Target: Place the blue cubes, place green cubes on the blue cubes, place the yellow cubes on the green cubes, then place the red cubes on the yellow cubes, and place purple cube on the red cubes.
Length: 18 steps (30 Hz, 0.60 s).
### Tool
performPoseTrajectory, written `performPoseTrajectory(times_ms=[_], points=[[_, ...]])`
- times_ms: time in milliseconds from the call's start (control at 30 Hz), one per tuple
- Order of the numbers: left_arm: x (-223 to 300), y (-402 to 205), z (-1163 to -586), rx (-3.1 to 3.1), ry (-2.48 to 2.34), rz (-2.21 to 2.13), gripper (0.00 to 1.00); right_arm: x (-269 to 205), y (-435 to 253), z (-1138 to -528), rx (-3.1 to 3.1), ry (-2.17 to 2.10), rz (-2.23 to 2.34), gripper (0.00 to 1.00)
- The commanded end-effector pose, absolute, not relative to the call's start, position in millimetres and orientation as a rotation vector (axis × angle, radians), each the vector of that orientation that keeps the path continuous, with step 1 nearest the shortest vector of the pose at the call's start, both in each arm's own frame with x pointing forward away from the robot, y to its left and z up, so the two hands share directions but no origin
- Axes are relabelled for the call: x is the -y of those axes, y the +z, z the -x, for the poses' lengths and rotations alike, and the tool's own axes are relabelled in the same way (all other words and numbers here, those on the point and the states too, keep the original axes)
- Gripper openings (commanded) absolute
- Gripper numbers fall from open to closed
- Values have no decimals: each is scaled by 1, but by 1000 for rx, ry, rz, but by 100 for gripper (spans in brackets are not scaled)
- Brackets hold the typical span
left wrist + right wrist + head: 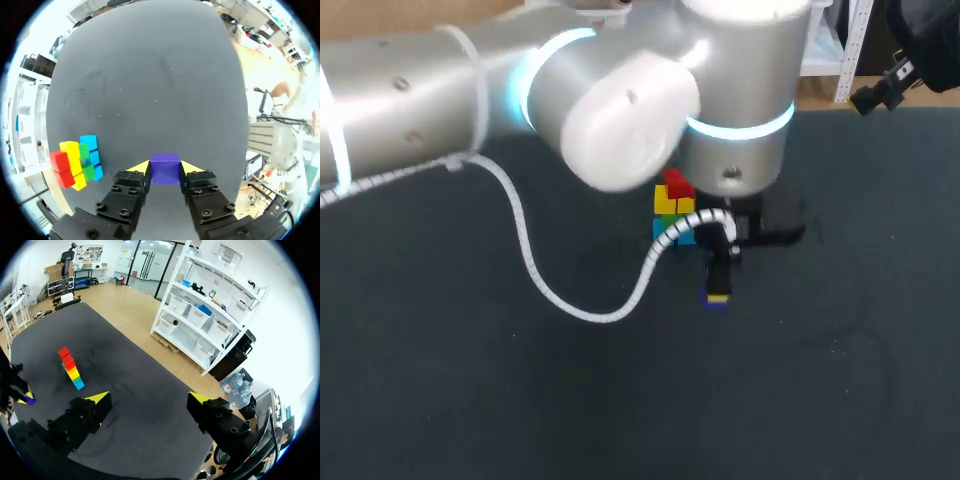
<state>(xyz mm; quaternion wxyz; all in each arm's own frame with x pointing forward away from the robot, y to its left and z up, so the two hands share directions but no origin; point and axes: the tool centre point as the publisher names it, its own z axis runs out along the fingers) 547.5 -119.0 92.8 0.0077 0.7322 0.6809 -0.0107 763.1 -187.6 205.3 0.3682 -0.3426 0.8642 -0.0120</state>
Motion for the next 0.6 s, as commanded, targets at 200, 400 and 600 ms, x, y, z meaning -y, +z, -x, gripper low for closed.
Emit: performPoseTrajectory(times_ms=[200,400,600], points=[[89,182,-577,-2026,-145,-2253,0,187,204,-762,-2216,-36,875,100],[84,197,-623,-1982,-7,-2234,0,187,204,-762,-2216,-36,875,100],[92,195,-657,-1959,86,-2256,0,187,204,-762,-2216,-36,875,100]])
